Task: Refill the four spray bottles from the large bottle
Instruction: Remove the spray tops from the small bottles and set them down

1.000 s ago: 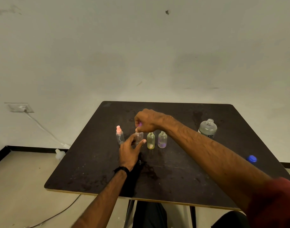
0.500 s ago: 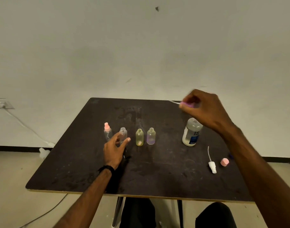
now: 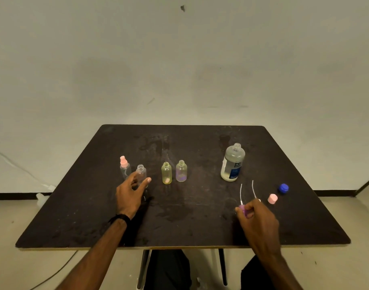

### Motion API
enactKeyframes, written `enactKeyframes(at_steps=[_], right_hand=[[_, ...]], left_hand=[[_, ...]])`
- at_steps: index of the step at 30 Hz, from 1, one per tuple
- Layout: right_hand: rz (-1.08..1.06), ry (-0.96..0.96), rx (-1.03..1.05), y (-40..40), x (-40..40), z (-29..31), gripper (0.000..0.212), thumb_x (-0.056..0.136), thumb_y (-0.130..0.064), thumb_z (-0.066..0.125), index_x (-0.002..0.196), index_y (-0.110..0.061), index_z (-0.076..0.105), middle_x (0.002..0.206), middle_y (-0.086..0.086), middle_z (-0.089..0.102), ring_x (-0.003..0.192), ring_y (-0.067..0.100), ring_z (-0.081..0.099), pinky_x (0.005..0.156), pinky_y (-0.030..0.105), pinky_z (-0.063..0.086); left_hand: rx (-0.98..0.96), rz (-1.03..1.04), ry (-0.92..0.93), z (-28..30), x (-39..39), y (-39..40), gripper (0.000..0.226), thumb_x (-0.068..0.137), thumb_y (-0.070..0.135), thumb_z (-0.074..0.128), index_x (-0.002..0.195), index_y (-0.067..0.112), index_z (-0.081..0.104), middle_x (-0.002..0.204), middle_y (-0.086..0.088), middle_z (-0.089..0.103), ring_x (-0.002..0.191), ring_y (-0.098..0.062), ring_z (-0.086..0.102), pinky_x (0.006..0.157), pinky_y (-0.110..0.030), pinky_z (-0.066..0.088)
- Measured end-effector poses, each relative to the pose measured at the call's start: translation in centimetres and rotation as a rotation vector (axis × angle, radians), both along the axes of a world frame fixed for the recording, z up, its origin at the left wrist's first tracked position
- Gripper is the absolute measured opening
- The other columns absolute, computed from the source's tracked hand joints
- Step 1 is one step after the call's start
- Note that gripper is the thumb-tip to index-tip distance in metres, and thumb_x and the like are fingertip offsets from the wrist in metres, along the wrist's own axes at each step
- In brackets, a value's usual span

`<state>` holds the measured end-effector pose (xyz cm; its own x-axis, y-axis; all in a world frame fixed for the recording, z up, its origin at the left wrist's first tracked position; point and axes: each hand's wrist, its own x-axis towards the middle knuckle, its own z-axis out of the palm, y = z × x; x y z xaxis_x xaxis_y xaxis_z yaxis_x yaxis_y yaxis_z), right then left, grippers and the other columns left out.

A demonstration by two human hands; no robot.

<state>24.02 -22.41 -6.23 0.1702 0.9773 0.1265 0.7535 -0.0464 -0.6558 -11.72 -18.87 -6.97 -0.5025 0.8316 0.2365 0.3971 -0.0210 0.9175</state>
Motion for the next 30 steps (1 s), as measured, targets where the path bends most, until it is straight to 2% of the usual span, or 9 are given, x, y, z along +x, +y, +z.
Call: enactKeyframes(at_steps=[3,13,20,30], right_hand=[[0.004,-0.046,-0.013,0.8,-0.1,-0.7,0.019,0.086,-0.031,0.072,0.087,-0.027,0.053,0.077,-0.009,0.055,0.069,0.005,0.055,0.062,0.018,0.043],[0.012,-0.061,-0.055,2.2,0.8,-1.3,0.019,0.086,-0.028,0.072,0.089,-0.025,0.054,0.082,-0.004,0.058,0.073,0.008,0.057,0.072,0.032,0.054],[0.010,-0.100,0.019,2.0,0.8,-0.8,0.025,0.085,-0.030,0.073,0.091,-0.027,0.049,0.089,-0.005,0.052,0.072,0.006,0.052,0.064,0.022,0.043],[0.020,-0.122,-0.003,2.1,0.6,-0.3,0.026,0.085,-0.033,0.073,0.096,-0.024,0.051,0.094,-0.001,0.053,0.077,0.008,0.052,0.067,0.023,0.041]], left_hand=[[0.005,-0.009,0.013,0.0,0.0,-0.1,0.046,0.085,0.029,0.078,0.127,0.014,0.066,0.115,-0.002,0.070,0.104,-0.015,0.065,0.087,-0.025,0.051],[-0.016,-0.025,0.060,-0.2,-0.1,0.5,0.050,0.085,0.033,0.078,0.129,0.014,0.065,0.119,-0.007,0.071,0.108,-0.019,0.066,0.089,-0.029,0.053],[-0.025,-0.035,0.067,-0.8,-0.1,0.4,0.049,0.084,0.038,0.078,0.127,0.017,0.067,0.116,-0.003,0.073,0.105,-0.016,0.068,0.089,-0.030,0.056],[-0.027,-0.030,0.063,-0.7,-0.1,0.2,0.047,0.084,0.032,0.078,0.127,0.016,0.066,0.117,-0.006,0.072,0.106,-0.019,0.068,0.089,-0.031,0.056]])
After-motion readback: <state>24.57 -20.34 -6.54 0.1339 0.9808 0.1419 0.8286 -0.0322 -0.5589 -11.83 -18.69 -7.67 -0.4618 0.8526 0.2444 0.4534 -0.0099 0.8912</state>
